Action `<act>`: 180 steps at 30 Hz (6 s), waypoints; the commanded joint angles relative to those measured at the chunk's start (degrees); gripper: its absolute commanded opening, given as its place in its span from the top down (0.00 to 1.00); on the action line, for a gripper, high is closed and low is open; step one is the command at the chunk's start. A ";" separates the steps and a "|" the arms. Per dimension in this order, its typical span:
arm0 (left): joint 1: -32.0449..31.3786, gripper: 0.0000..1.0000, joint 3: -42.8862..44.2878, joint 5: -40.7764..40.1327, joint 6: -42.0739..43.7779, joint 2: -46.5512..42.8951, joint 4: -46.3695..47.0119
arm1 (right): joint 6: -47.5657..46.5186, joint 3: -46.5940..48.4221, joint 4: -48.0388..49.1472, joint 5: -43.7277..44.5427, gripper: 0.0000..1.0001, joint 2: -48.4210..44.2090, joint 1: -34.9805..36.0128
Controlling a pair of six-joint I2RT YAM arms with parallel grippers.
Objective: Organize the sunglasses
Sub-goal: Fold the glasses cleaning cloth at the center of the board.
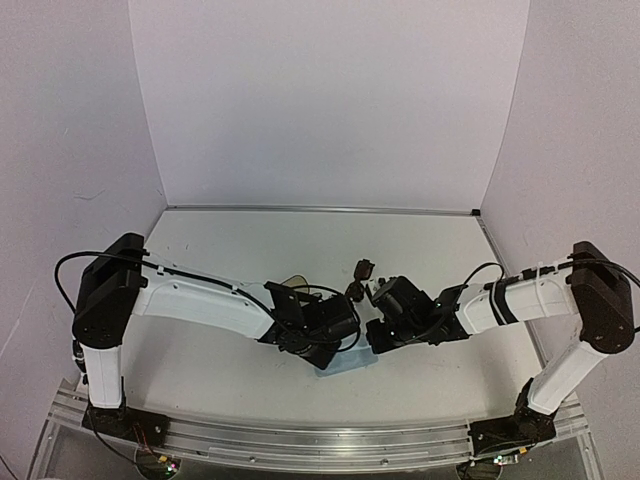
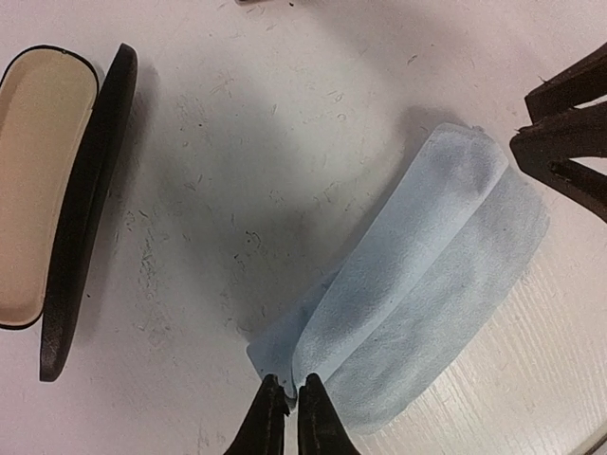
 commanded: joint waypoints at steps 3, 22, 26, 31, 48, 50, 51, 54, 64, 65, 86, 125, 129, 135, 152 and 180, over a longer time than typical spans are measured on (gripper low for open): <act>-0.79 0.91 0.45 -1.64 -0.89 -0.62 0.63 | -0.17 3.34 0.83 0.31 0.78 -0.63 0.30; -0.62 0.87 2.13 -6.85 -2.73 1.33 -3.41 | -1.14 8.28 -0.78 -0.47 0.77 4.49 0.30; 0.62 0.87 0.89 -5.72 -3.08 1.63 -2.71 | -1.14 9.69 -1.15 -0.67 0.77 6.28 0.30; 2.11 0.86 -1.73 -3.74 -3.01 0.57 0.36 | -1.44 11.35 -1.68 -0.88 0.77 8.12 0.30; 3.08 0.86 -6.71 1.90 0.54 -3.11 8.89 | -2.25 15.07 -3.47 -1.35 0.77 13.02 0.17; 3.07 0.87 -7.07 2.57 1.04 -3.46 9.58 | -2.29 15.28 -3.61 -1.52 0.77 13.35 0.13; 3.07 0.87 -7.14 2.79 1.12 -3.60 9.66 | -2.24 15.29 -3.61 -1.53 0.77 13.51 0.13; 3.07 0.87 -7.76 2.91 1.13 -4.18 10.00 | -2.33 15.27 -3.65 -1.60 0.77 13.66 0.13; 2.99 0.87 -8.63 4.92 1.39 -4.90 11.39 | -2.06 13.89 -2.94 -1.89 0.77 13.24 0.13; 2.99 0.87 -8.61 5.22 1.44 -4.85 11.37 | -2.07 13.72 -2.88 -1.93 0.77 13.16 0.13; 2.48 0.87 -8.97 7.72 1.72 -4.58 12.86 | -1.34 12.34 -3.17 0.23 0.77 10.13 0.13; 0.27 0.88 -9.04 10.24 3.42 -4.19 14.88 | -0.62 10.61 -3.40 1.39 0.77 7.18 0.13; 0.12 0.88 -9.35 10.33 3.42 -4.31 15.09 | -0.59 11.02 -3.98 1.77 0.77 6.30 0.13; -0.06 0.88 -9.38 10.38 3.59 -4.39 15.33 | -0.84 11.73 -4.35 1.72 0.77 6.82 0.12; -0.53 0.88 -9.26 11.95 4.20 -3.75 16.00 | -1.15 12.11 -4.54 1.15 0.77 7.11 0.13; -2.46 0.88 -13.77 9.51 5.67 -9.12 20.84 | 0.59 10.87 -4.52 0.40 0.76 3.66 0.17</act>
